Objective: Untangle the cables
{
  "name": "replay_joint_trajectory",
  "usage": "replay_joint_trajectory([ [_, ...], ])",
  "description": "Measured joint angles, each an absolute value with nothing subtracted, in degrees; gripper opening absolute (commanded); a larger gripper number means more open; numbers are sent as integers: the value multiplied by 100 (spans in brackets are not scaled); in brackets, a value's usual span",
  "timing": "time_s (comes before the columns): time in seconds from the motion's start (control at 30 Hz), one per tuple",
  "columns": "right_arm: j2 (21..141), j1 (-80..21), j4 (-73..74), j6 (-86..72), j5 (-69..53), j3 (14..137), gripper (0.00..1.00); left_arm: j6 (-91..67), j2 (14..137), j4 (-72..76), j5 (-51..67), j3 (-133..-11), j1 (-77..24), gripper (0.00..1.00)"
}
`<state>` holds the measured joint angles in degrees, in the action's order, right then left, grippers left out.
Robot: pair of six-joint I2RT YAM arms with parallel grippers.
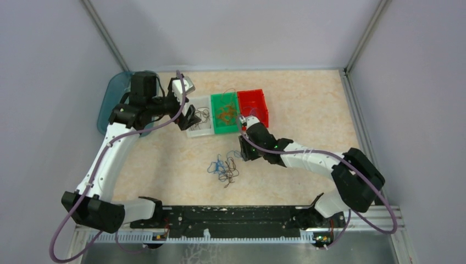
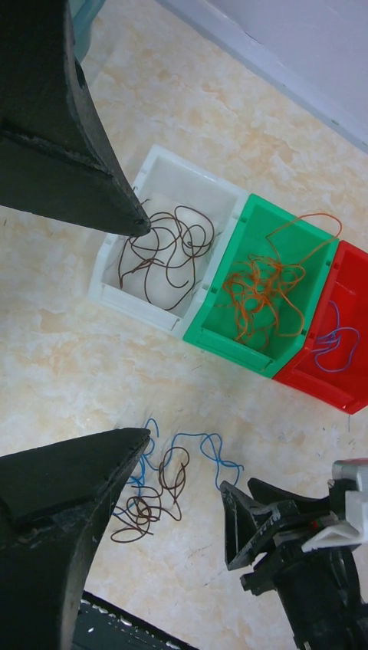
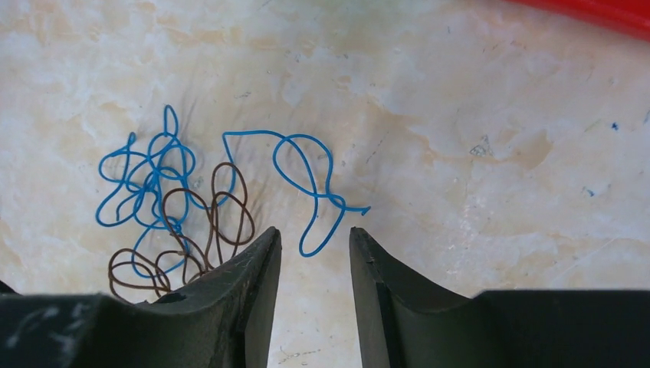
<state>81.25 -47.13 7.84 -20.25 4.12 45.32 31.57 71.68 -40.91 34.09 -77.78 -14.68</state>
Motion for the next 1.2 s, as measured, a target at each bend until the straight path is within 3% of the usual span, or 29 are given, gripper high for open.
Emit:
replay_joint_trajectory([
  [0.23,8753,-4713,827,-2475,434,4547,31,3183,7166,-4088,3409,-7778,-1468,100],
  [0.43,8803,-4713,731,-2672,443,4545,0,3249,7137,-4086,3406,-7758,-1468,100],
  [0.9,7323,-4713,-156,-2495,-8,5155,0,3310,6928,-4018,3542,-7505,-1461,100],
  [1.2,6976,-4713,-823,-2620,-965,5767,0,3328,6565,-4010,4401,-7091,-1463,100],
])
